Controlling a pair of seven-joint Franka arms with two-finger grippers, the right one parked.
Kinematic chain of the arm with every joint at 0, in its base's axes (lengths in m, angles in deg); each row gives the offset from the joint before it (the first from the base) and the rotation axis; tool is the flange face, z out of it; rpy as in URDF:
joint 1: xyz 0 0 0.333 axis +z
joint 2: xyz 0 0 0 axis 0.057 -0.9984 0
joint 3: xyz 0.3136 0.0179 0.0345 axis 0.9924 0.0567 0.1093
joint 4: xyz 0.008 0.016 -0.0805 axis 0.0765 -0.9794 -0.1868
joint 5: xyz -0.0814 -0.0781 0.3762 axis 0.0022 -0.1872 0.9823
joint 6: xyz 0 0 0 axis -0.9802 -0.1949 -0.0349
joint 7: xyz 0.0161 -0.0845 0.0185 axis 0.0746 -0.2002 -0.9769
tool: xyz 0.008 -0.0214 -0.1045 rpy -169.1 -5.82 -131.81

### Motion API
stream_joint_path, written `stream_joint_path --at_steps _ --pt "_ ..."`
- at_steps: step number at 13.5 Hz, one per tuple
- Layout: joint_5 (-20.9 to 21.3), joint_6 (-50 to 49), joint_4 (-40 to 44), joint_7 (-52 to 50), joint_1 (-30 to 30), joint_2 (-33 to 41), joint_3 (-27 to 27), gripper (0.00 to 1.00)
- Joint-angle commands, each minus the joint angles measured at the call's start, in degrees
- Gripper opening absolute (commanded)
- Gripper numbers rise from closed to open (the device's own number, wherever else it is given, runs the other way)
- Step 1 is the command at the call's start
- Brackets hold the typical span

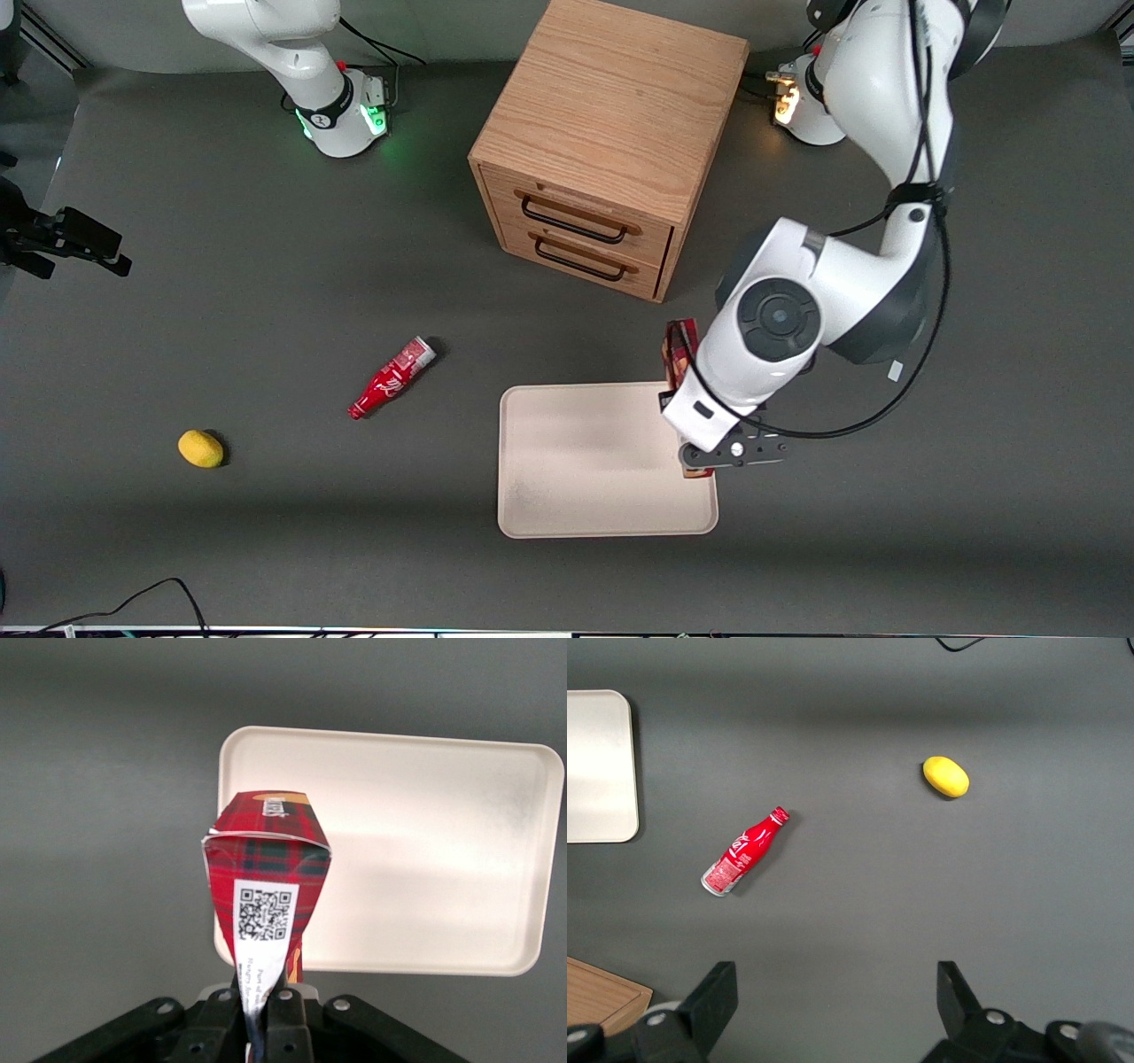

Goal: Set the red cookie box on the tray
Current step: 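Carry the box over the white tray's corner with the left gripper, then lower the box onto the tray and open the left gripper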

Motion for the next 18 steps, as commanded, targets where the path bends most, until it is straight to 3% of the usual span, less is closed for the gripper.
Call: stream_joint_path --at_steps 1,14,15,18 --pt "1.3 3.2 3.8 -1.8 -1.4 -4.9 1.6 0.0" --pt "3.7 13.9 3.7 -1.0 -1.3 -13.0 3.8 0.0" --pt "4.0 14.5 3.4 -1.0 -1.3 -13.2 3.8 0.06" --pt "4.4 15.9 3.3 -1.0 -1.4 -14.3 3.8 0.08"
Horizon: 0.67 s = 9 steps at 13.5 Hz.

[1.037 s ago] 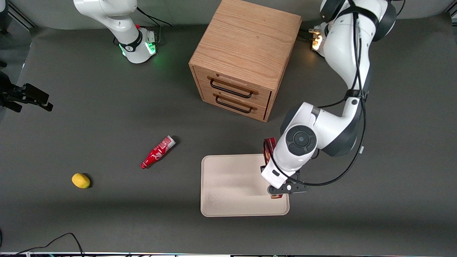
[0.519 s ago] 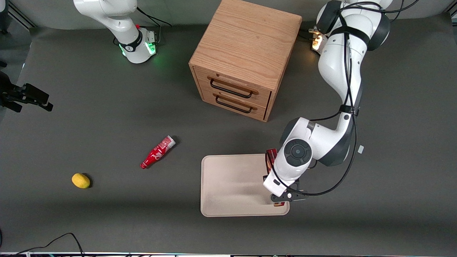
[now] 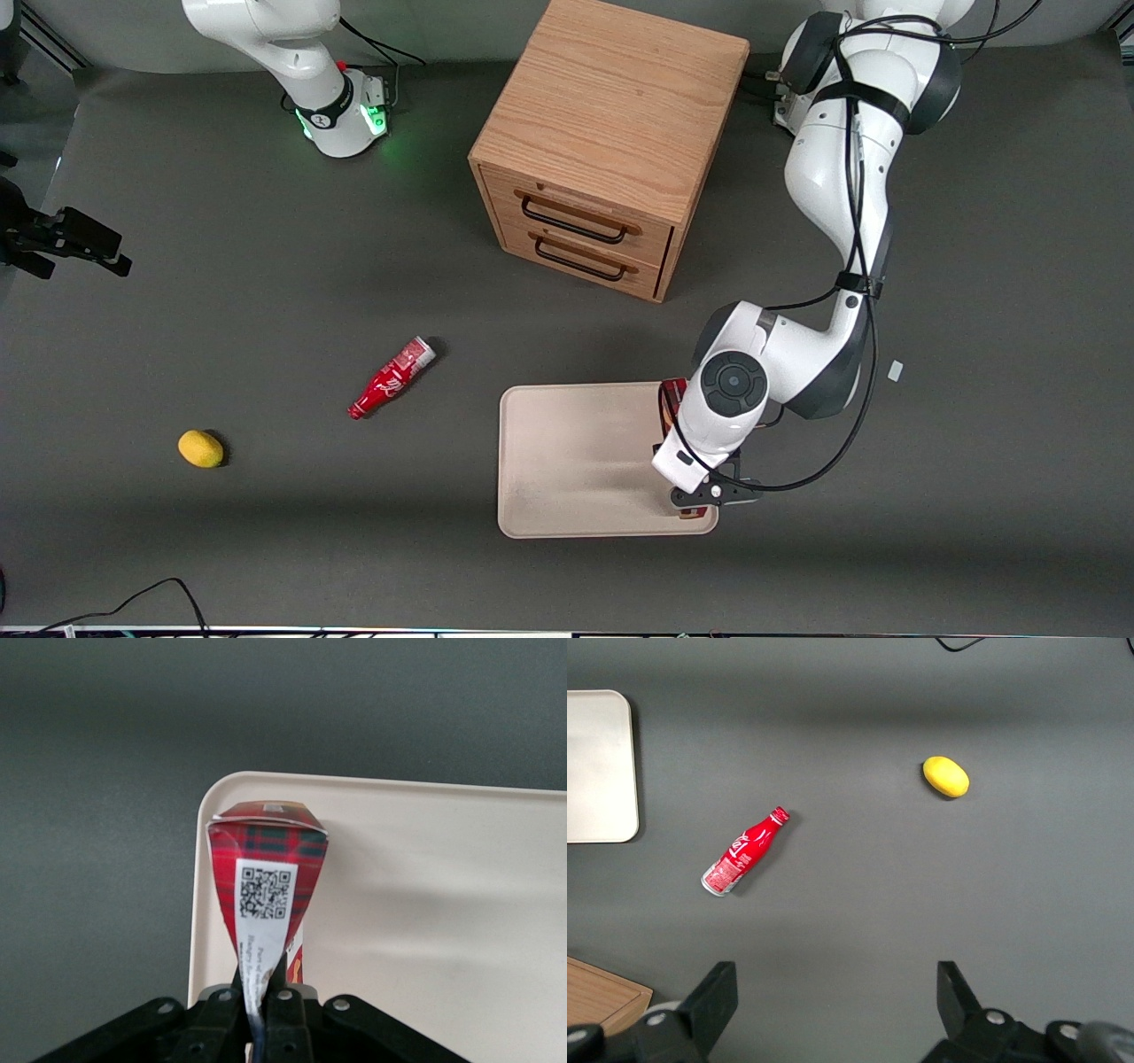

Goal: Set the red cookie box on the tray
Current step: 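Lower the box onto the tray and open the left gripper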

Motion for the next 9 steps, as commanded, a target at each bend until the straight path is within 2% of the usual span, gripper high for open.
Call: stream_joint_path --at_steps 1,3,4,5,6,7,9 --pt "1.2 1.6 1.9 -0.5 -0.8 -2.2 0.6 0.12" --pt "1.2 2.5 1.7 -0.5 -0.8 -2.6 0.6 0.21" --pt "1.3 3.0 1.5 -0.5 -0.8 -2.8 0.6 0.33" --pt "2.1 3.1 1.5 -0.5 -0.7 -2.8 0.6 0.48" --pt "2.3 3.1 1.5 -0.5 -0.8 -2.8 0.6 0.87" --pt "2.3 3.0 1.6 -0.5 -0.8 -2.7 0.6 1.0" --pt "2.3 1.8 1.8 -0.5 -0.7 -2.2 0.6 1.0"
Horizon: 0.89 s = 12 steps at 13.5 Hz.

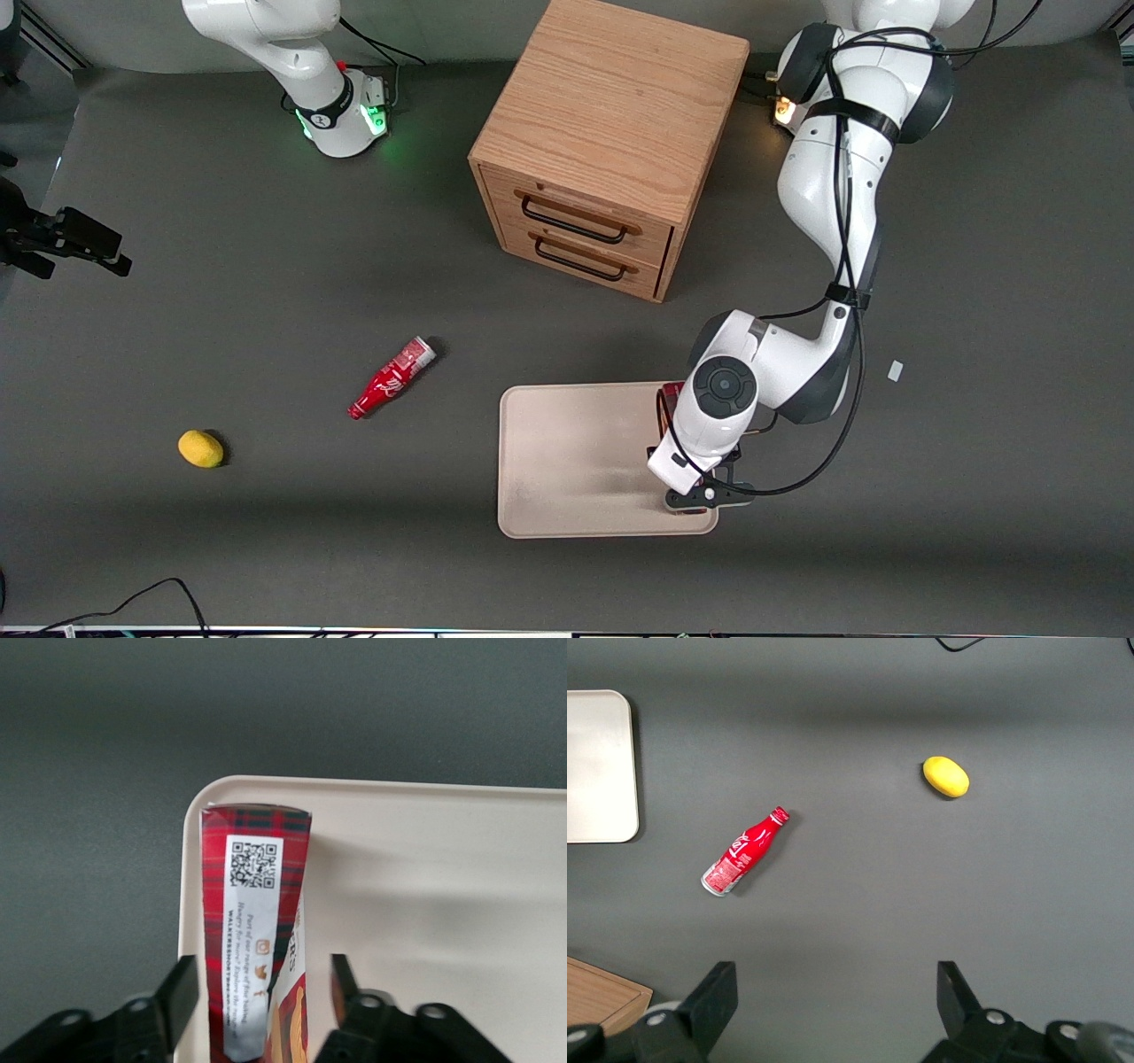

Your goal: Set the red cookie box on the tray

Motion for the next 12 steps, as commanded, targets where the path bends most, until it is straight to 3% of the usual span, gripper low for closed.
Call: stream_joint_path --at_steps 1,6,9,10,12 --pt "0.9 -2.1 1.8 -0.5 -0.5 0.2 0.6 1.0" --pt "0.5 -15.8 1.9 0.8 0.5 7.2 -0.1 1.0" --pt "-4.3 -26.3 1.1 8.4 4.0 15.4 -0.1 1.0" --pt "-4.9 -28.3 -0.6 9.7 4.7 18.5 0.1 1.0" --pt "-4.8 -24.9 -13.8 12.3 7.8 29.0 0.2 1.0"
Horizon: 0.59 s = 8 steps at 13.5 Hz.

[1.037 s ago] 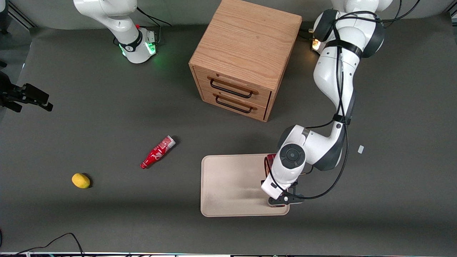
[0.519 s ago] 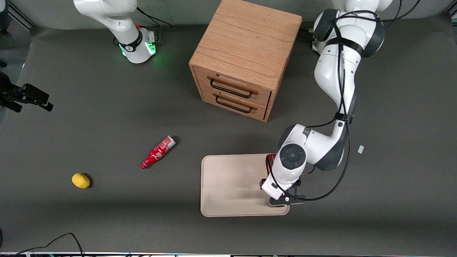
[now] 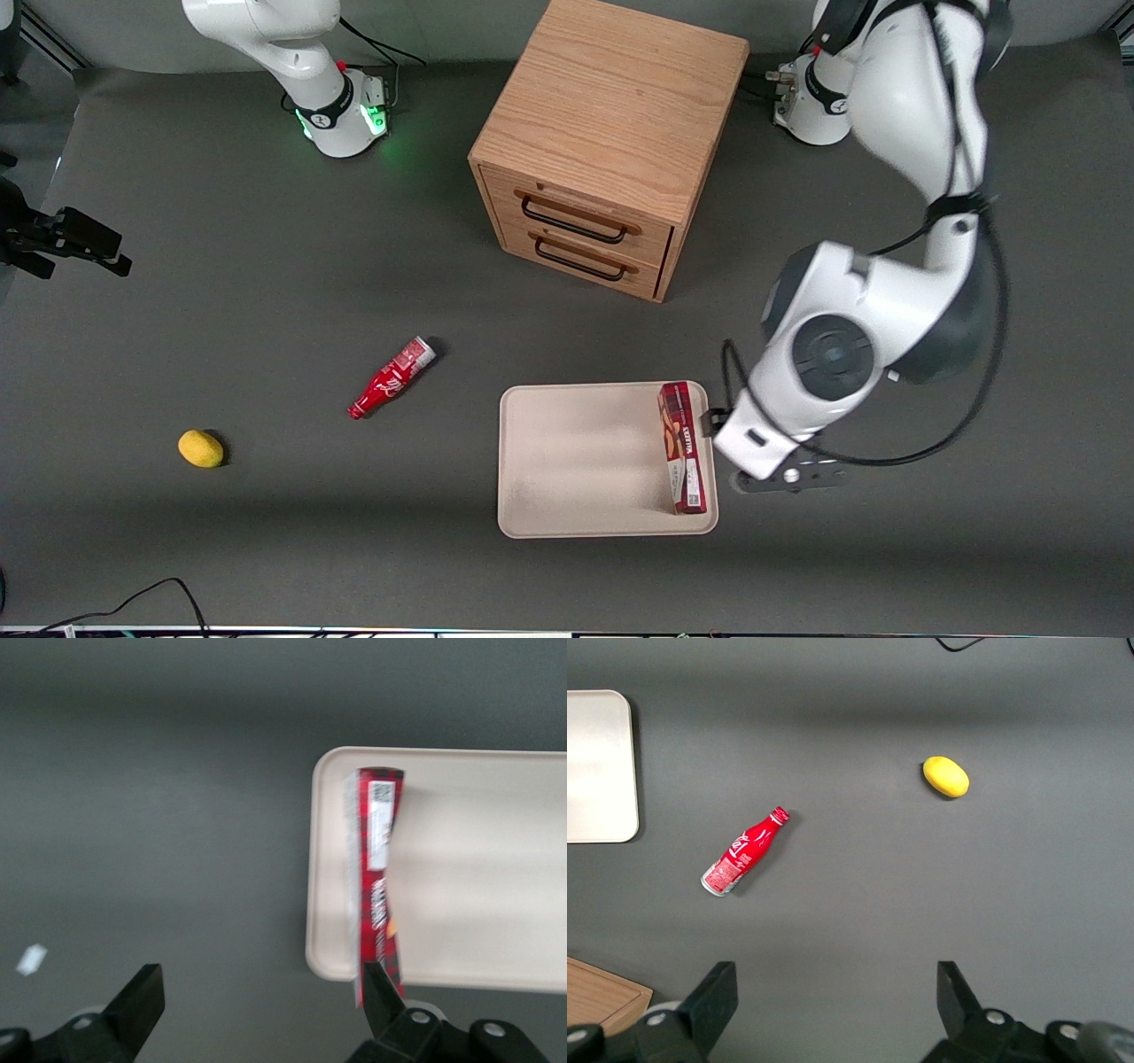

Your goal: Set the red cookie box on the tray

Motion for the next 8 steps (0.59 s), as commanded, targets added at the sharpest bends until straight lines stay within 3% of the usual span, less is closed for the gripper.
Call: stream_joint_path --at_steps 1,6,8 --pt "-1.3 6.3 -22.9 7.7 4.5 16.8 0.0 1.0" --pt "-1.3 6.5 -41.7 19.7 13.2 34.4 0.3 1.0" --pt "-1.3 2.5 -43.4 25.1 17.8 38.3 0.3 1.0"
